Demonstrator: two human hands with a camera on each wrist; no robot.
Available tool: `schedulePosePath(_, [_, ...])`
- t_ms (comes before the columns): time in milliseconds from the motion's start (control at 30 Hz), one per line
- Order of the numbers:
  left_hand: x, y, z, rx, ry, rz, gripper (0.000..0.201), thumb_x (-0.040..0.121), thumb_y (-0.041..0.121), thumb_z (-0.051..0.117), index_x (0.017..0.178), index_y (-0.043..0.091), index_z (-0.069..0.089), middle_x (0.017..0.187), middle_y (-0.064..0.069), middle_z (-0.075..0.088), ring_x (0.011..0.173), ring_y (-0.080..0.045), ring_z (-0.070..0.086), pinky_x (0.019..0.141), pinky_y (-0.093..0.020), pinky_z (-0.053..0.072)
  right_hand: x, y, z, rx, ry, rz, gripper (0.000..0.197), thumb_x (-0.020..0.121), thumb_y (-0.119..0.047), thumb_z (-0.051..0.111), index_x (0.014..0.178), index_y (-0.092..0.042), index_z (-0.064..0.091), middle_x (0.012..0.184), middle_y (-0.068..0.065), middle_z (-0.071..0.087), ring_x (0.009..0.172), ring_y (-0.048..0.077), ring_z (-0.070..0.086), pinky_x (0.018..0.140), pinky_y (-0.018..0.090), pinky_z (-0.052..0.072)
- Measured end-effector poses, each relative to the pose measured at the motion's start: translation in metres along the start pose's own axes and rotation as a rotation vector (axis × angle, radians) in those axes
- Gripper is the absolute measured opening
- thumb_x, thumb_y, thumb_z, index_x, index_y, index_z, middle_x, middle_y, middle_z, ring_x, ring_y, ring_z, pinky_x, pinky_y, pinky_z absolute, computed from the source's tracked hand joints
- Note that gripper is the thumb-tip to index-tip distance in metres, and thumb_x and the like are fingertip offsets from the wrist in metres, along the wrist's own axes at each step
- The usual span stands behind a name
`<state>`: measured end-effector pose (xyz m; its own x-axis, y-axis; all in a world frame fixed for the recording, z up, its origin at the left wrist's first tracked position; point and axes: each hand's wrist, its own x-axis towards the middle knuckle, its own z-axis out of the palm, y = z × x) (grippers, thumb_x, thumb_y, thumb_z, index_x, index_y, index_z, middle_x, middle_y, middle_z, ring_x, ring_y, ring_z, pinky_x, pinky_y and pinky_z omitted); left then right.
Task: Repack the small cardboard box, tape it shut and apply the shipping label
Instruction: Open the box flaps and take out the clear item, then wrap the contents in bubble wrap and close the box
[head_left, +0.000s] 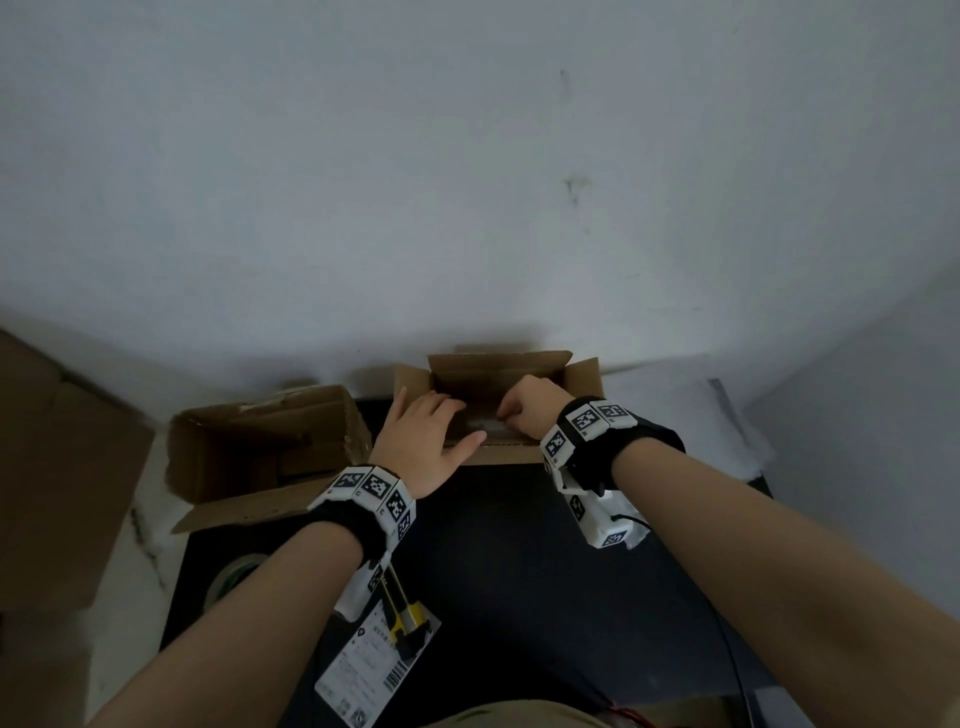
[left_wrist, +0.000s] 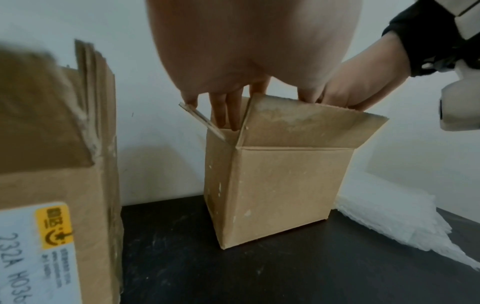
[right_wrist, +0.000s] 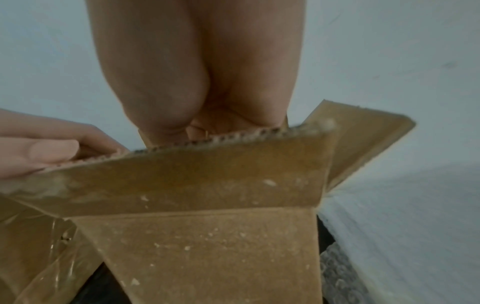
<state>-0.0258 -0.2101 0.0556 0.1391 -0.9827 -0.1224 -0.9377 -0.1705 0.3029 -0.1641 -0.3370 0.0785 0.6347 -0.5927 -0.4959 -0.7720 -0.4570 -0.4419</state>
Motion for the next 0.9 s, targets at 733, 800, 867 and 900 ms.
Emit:
schedulePosePath(733, [0.041, 0.123, -0.029, 0.025, 0.076, 0.422, 0.031, 0.097, 0.027, 0.039, 0.122, 0.016, 0.053, 0.122, -0.003, 0.055, 0.113, -0.021, 0.048, 0.087, -0.034, 0.045, -0.121, 0.071, -0.027, -0.104, 0.397, 0.258, 0.037, 0.097, -0.035, 0.043, 0.126, -0.014, 0.054, 0.13, 0.007, 0.055, 0.116, 0.024, 0.053, 0.097, 0.036, 0.043])
schedulePosePath(800, [0.044, 0.147, -0.021, 0.018, 0.071, 0.485, 0.031, 0.097, 0.027, 0.039, 0.122, 0.016, 0.053, 0.124, -0.003, 0.055, 0.115, -0.021, 0.048, 0.091, -0.033, 0.04, -0.132, 0.089, -0.027, -0.11, 0.392, 0.3, 0.038, 0.098, -0.035, 0.043, 0.128, -0.015, 0.052, 0.134, 0.006, 0.052, 0.119, 0.024, 0.051, 0.099, 0.036, 0.041])
schedulePosePath(867, [0.046, 0.17, -0.011, 0.013, 0.065, 0.524, 0.031, 0.097, 0.027, 0.039, 0.123, 0.016, 0.053, 0.125, -0.002, 0.055, 0.116, -0.02, 0.048, 0.093, -0.032, 0.039, -0.142, 0.109, -0.027, -0.127, 0.384, 0.329, 0.038, 0.098, -0.035, 0.042, 0.13, -0.016, 0.051, 0.136, 0.006, 0.05, 0.121, 0.024, 0.05, 0.098, 0.036, 0.039])
schedulePosePath(900, [0.048, 0.18, -0.004, 0.016, 0.062, 0.535, 0.031, 0.097, 0.027, 0.039, 0.122, 0.016, 0.053, 0.125, -0.002, 0.055, 0.115, -0.02, 0.048, 0.094, -0.032, 0.039, -0.145, 0.12, -0.027, -0.131, 0.375, 0.335, 0.038, 0.098, -0.034, 0.042, 0.13, -0.016, 0.051, 0.136, 0.006, 0.05, 0.121, 0.024, 0.05, 0.098, 0.035, 0.039])
